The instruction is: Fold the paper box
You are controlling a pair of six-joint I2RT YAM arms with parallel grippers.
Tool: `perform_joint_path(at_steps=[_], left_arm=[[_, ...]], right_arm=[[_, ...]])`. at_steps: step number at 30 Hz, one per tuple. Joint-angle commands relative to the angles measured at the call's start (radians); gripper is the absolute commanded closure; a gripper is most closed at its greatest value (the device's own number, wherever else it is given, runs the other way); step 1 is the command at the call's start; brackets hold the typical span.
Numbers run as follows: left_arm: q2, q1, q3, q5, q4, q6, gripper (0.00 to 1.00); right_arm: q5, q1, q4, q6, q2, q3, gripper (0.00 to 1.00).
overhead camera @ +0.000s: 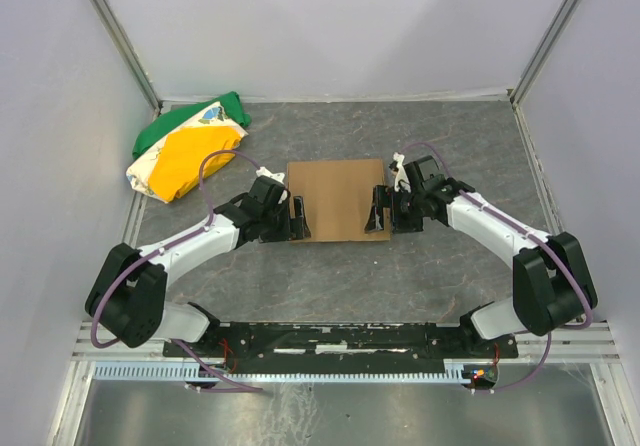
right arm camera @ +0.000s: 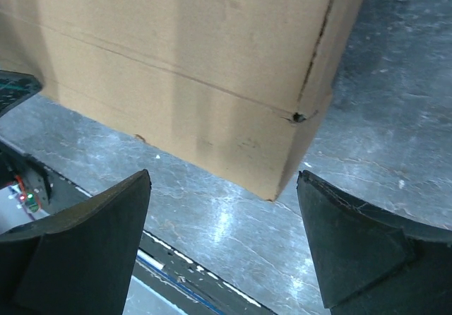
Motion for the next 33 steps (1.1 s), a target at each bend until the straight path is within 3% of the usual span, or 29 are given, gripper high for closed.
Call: perform_joint_path(at_steps=[1,6,17,28,33], left_arm=[[-0.013,-0.004,0.017,0.017,0.036,0.023,0.17],[0.004,-0.004,0.019,0.019,0.042,0.025,0.17],[0.013,-0.004,0.018,0.061,0.071,0.005,0.17],[-0.003,-0.004,0.017,0.079,0.07,-0.003,0.17],[-0.011,-0.004,0.019,0.074,0.059,0.001,0.17]], right_arm=[[0.13,0.005,-0.044,-0.019,-0.001,0.045,0.06],[0.159,0.006,0.001,-0.011,0.041,0.021,0.02],[-0.004,0.005,0.115,0.047,0.103,-0.013,0.02],[-0.101,0.006,0.124,0.101,0.027,-0.025,0.02],[-0.06,0.005,0.092,0.086,0.021,-0.012,0.02]])
